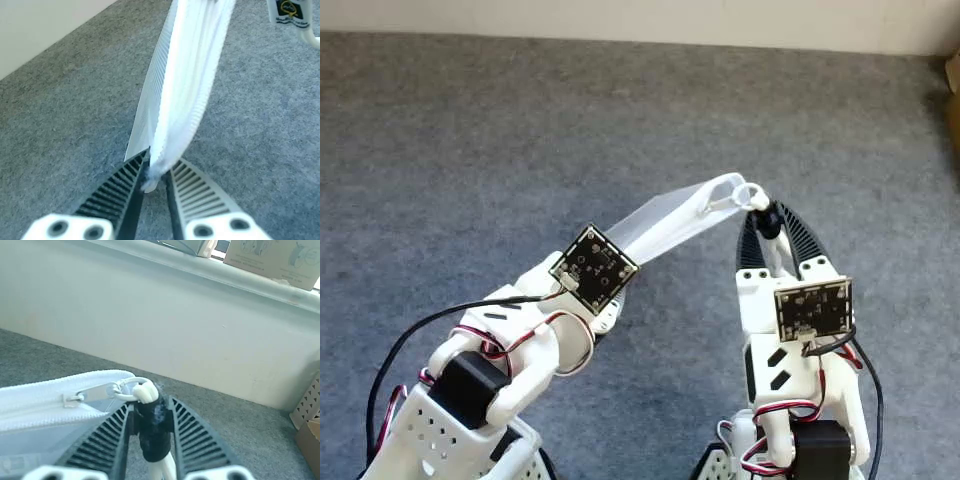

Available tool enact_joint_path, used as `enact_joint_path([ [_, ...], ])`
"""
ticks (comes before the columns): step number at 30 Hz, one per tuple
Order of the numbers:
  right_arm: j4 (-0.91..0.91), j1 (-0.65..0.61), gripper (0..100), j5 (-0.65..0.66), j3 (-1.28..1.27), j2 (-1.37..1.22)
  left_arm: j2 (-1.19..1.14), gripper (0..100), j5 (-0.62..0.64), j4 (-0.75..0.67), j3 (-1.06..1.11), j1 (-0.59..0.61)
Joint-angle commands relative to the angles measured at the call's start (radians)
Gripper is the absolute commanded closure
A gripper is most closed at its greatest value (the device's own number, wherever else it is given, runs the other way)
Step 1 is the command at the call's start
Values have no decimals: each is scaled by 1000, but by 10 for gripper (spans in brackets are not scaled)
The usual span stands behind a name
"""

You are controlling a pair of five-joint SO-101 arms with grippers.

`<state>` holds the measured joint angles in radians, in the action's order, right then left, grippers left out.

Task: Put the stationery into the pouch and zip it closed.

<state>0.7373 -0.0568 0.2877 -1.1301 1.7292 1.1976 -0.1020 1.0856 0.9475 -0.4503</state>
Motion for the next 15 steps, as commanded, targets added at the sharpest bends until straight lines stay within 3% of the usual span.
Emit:
enact_joint_path([
  [1, -48, 54, 994, 9, 22, 8, -4, 995, 11, 20, 8, 25],
  [7, -48, 56, 994, 9, 21, 8, -4, 995, 11, 20, 8, 25],
  [15, -76, 151, 994, 11, -25, 16, -4, 995, 11, 20, 8, 25],
])
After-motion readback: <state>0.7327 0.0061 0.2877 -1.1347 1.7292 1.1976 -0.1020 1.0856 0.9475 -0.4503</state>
